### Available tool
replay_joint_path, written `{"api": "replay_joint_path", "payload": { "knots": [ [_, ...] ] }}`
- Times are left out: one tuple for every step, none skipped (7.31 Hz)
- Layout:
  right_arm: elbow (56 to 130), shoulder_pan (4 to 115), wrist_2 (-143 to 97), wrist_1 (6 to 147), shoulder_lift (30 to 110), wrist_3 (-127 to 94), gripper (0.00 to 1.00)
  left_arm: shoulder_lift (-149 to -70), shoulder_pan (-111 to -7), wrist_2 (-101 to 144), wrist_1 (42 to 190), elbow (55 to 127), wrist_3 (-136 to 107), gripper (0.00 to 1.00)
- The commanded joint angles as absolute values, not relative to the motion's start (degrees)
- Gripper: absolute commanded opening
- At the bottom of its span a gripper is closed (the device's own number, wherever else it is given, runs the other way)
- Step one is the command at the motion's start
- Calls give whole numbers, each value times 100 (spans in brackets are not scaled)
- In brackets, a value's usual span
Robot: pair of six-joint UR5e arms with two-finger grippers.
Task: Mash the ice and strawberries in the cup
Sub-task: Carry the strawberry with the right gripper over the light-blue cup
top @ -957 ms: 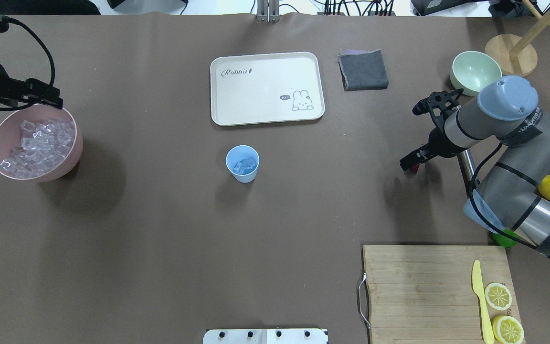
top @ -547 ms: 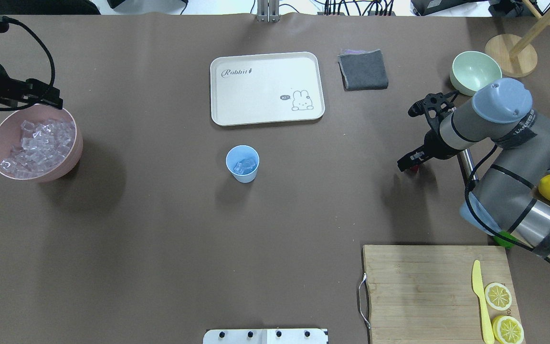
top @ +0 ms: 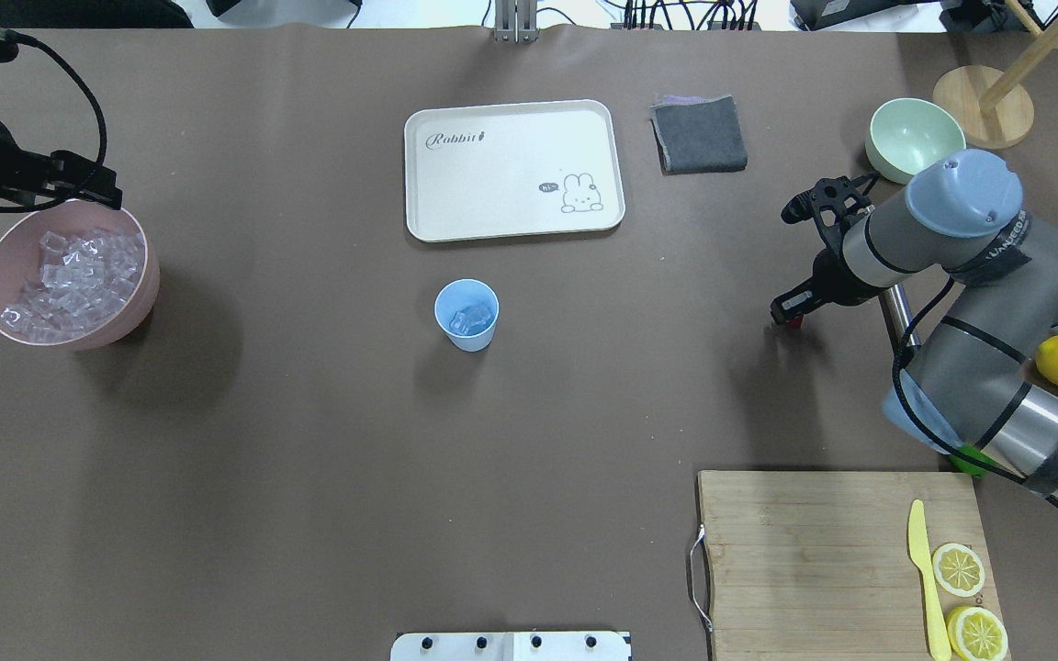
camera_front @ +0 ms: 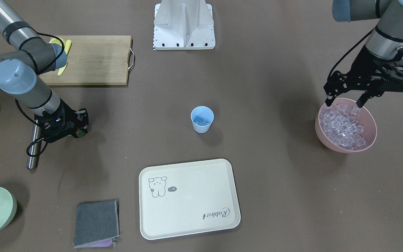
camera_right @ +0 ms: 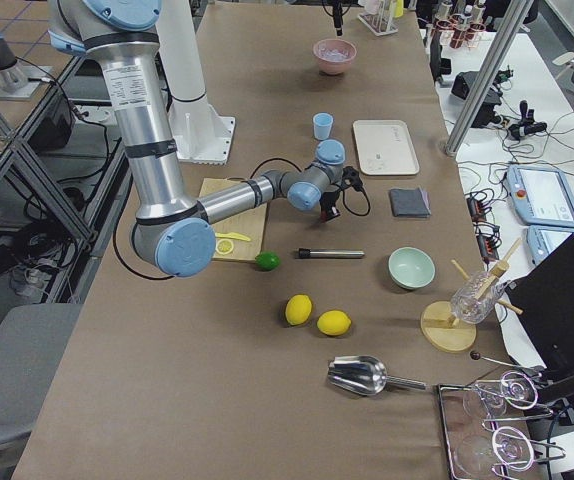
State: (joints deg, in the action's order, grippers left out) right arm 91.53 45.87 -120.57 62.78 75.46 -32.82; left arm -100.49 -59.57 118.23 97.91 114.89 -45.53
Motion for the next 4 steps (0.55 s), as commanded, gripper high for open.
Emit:
{"api": "replay_joint_path", "payload": {
  "knots": [
    [9316, 4885, -12067, 6328, 7367, -3287, 0, -10046, -5959, 11830, 9791, 11514, -4553, 97],
    [9299, 4965, -12059, 6354, 6982, -3313, 0, -10055, -5959, 11830, 9791, 11514, -4553, 97],
    [9273, 4957, -12059, 6363, 6561, -3731, 0, -10063, -5959, 11830, 9791, 11505, -4553, 97],
    [9307, 4896, -12067, 6563, 6139, -4266, 0, -10081, -5959, 11830, 9791, 11487, -4553, 97]
  ]
}}
